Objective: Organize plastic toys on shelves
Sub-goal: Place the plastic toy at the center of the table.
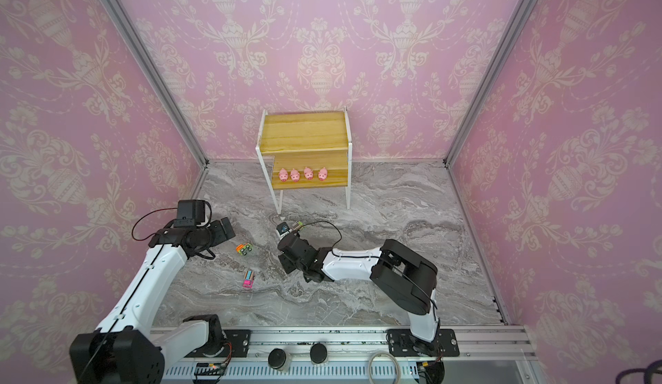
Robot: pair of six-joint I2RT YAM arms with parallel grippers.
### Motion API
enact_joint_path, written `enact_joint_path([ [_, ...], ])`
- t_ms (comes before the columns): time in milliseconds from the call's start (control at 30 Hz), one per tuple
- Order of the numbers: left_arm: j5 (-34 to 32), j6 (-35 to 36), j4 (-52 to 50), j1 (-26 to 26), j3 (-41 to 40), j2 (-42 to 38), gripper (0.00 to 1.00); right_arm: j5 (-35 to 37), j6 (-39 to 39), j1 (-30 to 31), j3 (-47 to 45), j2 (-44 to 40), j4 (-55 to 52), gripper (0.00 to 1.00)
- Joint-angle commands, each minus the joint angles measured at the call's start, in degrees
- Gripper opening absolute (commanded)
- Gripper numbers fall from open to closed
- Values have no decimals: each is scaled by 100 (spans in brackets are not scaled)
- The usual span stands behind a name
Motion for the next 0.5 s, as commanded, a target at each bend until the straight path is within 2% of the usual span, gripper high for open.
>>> enact_joint_path([
  [0,208,28,-3,-16,102,-123,99,-580,1313,-114,-650,-130,686,10],
  [233,257,78,42,-110,72,-225,99,-880,2394,-388,-1493,-186,1406,13],
  [333,274,84,48,-137,67,-237,99,-765,2456,-486,-1662,-308,1260,17],
  [467,284,100,58,-158,58,-255,99,-472,2236,-587,-1759,-593,745,27],
])
